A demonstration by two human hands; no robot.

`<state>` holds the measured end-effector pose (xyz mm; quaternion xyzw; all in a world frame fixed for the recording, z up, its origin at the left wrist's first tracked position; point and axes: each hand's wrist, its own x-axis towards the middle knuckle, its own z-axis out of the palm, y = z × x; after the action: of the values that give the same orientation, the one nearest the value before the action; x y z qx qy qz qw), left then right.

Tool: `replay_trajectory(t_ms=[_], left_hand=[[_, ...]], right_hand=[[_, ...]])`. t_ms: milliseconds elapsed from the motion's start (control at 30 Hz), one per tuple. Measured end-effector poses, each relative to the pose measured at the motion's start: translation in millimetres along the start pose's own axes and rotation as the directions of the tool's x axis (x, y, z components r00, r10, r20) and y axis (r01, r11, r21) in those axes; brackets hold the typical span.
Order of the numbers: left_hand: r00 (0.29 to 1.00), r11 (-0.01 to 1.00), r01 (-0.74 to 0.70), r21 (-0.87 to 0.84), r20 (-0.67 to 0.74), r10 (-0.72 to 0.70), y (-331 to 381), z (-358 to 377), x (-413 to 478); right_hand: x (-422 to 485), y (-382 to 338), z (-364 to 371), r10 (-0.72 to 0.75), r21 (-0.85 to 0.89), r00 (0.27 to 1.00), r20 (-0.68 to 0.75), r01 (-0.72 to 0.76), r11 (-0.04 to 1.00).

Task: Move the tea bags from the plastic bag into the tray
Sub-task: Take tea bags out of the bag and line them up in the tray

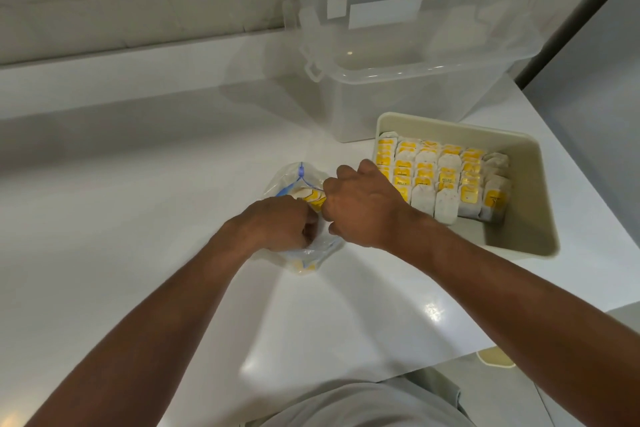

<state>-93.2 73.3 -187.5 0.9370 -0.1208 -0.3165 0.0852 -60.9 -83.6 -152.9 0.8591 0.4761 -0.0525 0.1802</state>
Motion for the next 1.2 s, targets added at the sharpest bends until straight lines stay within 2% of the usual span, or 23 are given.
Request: replay_trajectory(t_ms=[100, 233, 400, 567, 733, 833, 900, 1000, 1067, 1200], left_hand=[[0.999, 0.999, -0.002, -0.034, 0.033, 0.003, -2, -3, 1], [0.997, 0.995, 0.001, 0.103, 0.070, -0.008, 0, -1, 3], [0.984, 0.985, -0.006, 0.173, 0.178, -0.025, 5, 1, 8], [0.986, 0.990, -0.020, 0.136, 0.170, -0.003, 8, 5, 7], [0.999, 0.994, 0.014, -0.104, -0.042, -0.019, 1, -9, -1], [0.990, 0.967, 0.012, -0.254, -0.134, -0.047, -2, -24, -11], [0.986, 0.902, -0.002, -0.432, -0.149, -0.069, -4, -32, -17], [0.982, 0.697, -0.057, -0.715, -0.168, -0.092, -8, -38, -21], [0.981, 0.621, -0.083, -0.779, -0.175, -0.088, -10, -41, -22], [0.984, 0.642, -0.073, -0.763, -0.160, -0.077, -9, -42, -22]], right_hand=[[-1, 4, 2, 0.042, -0.076, 0.999, -0.018, -0.044, 0.996], [-1, 3, 1, -0.006, -0.040, 0.998, -0.056, 0.004, 0.999], [-2, 4, -1, 0.037, -0.015, 0.997, -0.061, -0.038, 0.999], [-4, 4, -1, 0.025, -0.017, 0.998, -0.059, -0.026, 1.000], [-4, 10, 3, 0.078, -0.005, 0.993, -0.085, -0.079, 0.997], [-3, 17, 7, 0.097, 0.153, 0.994, -0.059, -0.087, 0.984], [-4, 22, 4, 0.131, 0.259, 0.991, -0.037, -0.117, 0.959], [-4, 28, 2, 0.205, 0.450, 0.977, -0.053, -0.160, 0.879], [-4, 30, 2, 0.233, 0.543, 0.969, -0.078, -0.155, 0.825], [-5, 35, -1, 0.262, 0.729, 0.963, -0.059, -0.138, 0.670]])
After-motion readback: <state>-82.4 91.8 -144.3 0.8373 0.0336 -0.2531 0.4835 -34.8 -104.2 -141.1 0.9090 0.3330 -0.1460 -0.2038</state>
